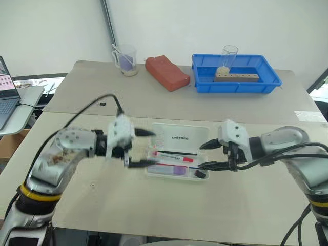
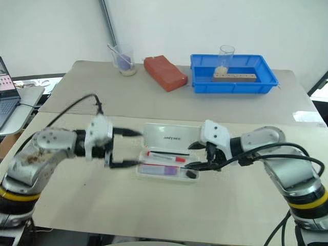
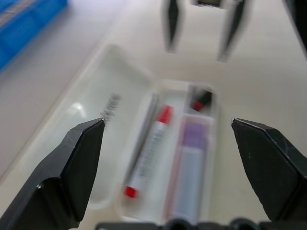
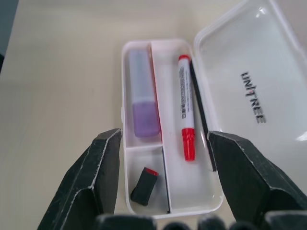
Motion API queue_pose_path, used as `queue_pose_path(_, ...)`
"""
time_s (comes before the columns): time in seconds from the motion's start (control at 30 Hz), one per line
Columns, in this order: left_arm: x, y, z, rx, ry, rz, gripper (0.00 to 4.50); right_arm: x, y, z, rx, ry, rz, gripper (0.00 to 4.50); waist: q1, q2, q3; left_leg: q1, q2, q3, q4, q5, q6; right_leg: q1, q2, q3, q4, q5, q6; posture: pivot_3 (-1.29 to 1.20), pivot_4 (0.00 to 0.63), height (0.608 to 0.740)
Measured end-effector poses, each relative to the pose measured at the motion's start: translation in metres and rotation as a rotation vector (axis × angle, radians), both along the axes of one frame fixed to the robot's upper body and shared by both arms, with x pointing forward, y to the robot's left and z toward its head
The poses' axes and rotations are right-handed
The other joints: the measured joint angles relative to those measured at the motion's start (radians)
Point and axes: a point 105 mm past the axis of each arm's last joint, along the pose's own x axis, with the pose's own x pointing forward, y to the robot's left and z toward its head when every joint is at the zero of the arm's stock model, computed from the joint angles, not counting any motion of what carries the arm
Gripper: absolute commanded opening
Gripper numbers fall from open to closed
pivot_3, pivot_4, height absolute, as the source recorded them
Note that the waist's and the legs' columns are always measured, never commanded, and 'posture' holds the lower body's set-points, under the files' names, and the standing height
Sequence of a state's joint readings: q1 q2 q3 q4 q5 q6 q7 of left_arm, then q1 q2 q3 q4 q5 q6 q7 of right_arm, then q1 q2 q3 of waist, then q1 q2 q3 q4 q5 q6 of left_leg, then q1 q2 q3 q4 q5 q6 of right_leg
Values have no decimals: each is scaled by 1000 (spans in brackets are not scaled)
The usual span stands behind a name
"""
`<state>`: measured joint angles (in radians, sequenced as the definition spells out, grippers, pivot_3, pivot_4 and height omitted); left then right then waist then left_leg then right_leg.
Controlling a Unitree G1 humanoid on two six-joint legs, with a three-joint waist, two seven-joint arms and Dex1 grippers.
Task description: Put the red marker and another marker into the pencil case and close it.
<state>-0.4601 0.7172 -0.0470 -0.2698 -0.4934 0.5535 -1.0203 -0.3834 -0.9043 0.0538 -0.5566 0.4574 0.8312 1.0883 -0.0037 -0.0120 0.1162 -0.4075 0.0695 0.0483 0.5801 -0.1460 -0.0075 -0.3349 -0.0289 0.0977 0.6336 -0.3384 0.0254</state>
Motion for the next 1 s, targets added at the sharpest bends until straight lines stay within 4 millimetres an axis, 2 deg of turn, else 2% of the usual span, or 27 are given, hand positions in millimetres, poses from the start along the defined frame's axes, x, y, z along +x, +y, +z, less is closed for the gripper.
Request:
queue_pose_path(0.1, 40, 12, 6, -97, 28, 180, 2175, 3, -1, 11, 50, -32, -74, 3265, -1, 0, 0, -4, 0, 0, 0, 0, 0, 1, 0, 1, 1, 2, -2, 0, 150, 740)
queue_pose_path(0.23, 75, 18, -3, -162, 109, 323, 268, 8, 2, 29, 110, -83, -136, 3265, -2, 0, 0, -6, -1, -1, 1, 0, 0, -2, 1, 1, 3, 2, -2, 0, 150, 740)
queue_pose_path(0.27, 80, 18, -5, -170, 128, 340, 89, 8, 3, 33, 118, -99, -140, 3265, -3, 0, 0, -6, 0, -1, 1, 0, 0, -2, 1, 1, 4, 2, -2, 0, 150, 740)
queue_pose_path(0.4, 95, 21, -23, -106, 188, 380, 89, 7, 7, 43, 147, -132, -162, 3265, -8, 0, 0, -5, -1, -2, 0, 0, 0, -2, 2, 1, 6, 2, -2, 0, 150, 740)
queue_pose_path(0.6, 90, 6, -49, -15, 295, 279, 89, 3, 17, 58, 199, -172, -151, 3265, -9, 0, 0, -6, -1, -2, 0, 0, 0, -3, 2, 1, 6, 2, -2, 0, 150, 740)
queue_pose_path(0.7, 82, 0, -50, -13, 345, 194, 89, 2, 22, 70, 226, -206, -137, 3265, -10, 0, 0, -7, -1, -2, 0, 0, 0, -3, 2, 1, 6, 2, -2, 0, 150, 740)
queue_pose_path(0.77, 75, -2, -47, -11, 370, 143, 89, 2, 23, 71, 230, -203, -139, 3265, -10, 0, 0, -7, -1, -2, 0, 0, 0, -4, 2, 1, 6, 2, -2, 0, 150, 740)
queue_pose_path(0.87, 62, -2, -33, 0, 368, 52, 89, 3, 24, 74, 232, -207, -138, 3265, -11, 0, 0, -7, -1, -2, 0, 0, 0, -4, 2, 1, 7, 2, -3, 0, 150, 740)
queue_pose_path(0.93, 42, 2, -29, 34, 389, -35, 89, 4, 24, 73, 222, -197, -132, 3265, -14, 1, -1, -7, 0, -2, -1, 0, 0, -4, 2, 1, 7, 2, -3, 0, 150, 740)
queue_pose_path(1.0, 21, 3, -35, 78, 430, -111, 89, 3, 24, 67, 195, -170, -123, 3265, -15, 1, 0, -6, 0, -1, -2, 0, 0, -4, 1, 1, 7, 1, -4, 0, 150, 740)
